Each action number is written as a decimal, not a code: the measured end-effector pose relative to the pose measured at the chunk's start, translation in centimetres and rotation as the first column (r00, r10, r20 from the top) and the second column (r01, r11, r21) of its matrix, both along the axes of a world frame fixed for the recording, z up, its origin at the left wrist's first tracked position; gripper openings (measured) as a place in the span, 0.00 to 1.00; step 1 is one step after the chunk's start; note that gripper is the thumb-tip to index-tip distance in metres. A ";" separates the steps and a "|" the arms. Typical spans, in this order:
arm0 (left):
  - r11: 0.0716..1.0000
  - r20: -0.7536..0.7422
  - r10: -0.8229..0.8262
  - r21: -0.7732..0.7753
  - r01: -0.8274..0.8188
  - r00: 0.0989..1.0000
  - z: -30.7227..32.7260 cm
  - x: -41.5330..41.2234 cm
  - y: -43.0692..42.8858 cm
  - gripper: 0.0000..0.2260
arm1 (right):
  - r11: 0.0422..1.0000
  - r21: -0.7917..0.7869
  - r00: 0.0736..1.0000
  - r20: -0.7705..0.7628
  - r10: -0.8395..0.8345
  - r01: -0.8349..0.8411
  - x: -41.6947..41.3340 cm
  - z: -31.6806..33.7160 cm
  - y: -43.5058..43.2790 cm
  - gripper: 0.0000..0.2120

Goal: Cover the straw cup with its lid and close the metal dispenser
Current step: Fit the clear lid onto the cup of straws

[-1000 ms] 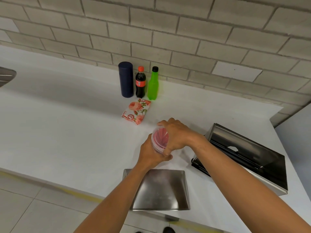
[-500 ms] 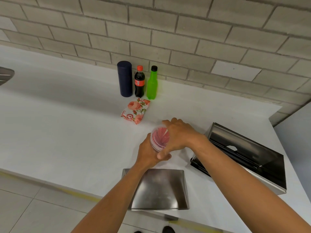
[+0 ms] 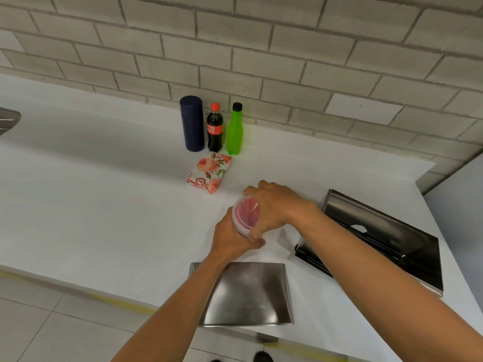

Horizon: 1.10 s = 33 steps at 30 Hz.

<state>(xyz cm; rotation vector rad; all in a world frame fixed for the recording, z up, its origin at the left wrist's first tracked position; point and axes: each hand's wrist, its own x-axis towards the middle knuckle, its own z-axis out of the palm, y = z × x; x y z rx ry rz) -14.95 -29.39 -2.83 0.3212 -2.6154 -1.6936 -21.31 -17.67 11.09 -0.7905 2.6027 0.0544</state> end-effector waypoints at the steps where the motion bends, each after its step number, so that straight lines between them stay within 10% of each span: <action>1: 1.000 0.010 -0.005 -0.006 0.005 1.000 -0.1 0.1 -0.1 0.46 | 1.000 0.007 0.999 -0.026 -0.025 0.025 0.2 -0.1 -0.1 0.55; 33: 1.000 0.017 0.007 -0.016 -0.007 1.000 2.3 1.1 -0.1 0.41 | 0.994 0.017 0.989 0.103 0.106 -0.108 -0.7 0.2 0.2 0.58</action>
